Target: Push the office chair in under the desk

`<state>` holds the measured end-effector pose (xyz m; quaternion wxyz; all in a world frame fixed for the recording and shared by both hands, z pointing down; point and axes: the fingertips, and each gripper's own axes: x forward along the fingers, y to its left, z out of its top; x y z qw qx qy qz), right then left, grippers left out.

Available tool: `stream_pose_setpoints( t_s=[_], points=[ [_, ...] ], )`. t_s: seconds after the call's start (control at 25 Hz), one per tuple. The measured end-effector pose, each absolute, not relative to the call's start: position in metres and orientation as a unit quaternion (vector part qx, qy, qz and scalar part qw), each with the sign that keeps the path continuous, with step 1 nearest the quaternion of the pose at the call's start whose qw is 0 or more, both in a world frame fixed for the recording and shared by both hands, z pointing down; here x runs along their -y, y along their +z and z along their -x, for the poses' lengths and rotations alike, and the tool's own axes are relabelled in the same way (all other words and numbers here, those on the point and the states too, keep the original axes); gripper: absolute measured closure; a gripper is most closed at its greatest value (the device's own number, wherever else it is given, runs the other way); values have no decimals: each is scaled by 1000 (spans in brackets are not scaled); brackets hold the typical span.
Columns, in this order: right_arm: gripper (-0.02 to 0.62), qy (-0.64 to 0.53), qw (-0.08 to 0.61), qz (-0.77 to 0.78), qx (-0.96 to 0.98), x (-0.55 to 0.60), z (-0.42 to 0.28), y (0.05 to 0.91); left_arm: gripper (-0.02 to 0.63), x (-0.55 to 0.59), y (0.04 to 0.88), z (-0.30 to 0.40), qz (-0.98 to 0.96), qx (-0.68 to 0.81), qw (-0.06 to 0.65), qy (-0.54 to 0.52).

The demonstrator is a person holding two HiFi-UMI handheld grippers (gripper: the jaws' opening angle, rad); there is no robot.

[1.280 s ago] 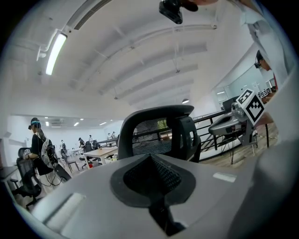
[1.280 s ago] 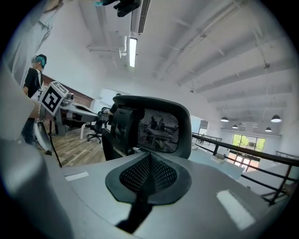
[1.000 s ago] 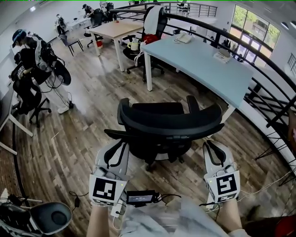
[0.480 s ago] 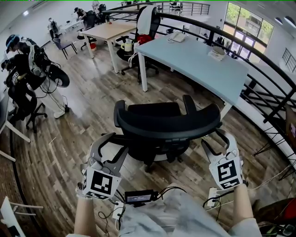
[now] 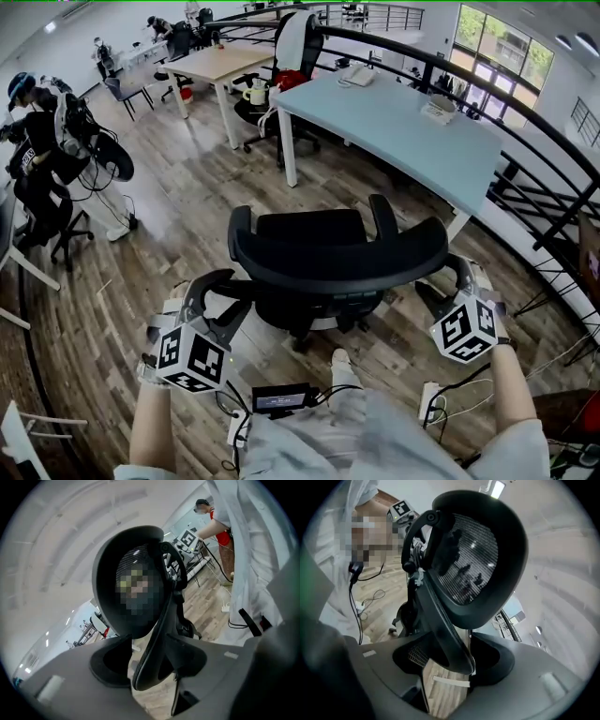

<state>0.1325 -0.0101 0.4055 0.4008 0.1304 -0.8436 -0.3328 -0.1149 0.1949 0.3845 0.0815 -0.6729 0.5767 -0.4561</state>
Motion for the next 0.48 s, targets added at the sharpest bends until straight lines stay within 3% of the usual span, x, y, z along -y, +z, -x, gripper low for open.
stream_pose_setpoints(
  t_s=[0.48],
  points=[
    [351,-375,485,-30,789,29,-118,442,407,-186,420,120,659,-505,73,-553]
  ],
)
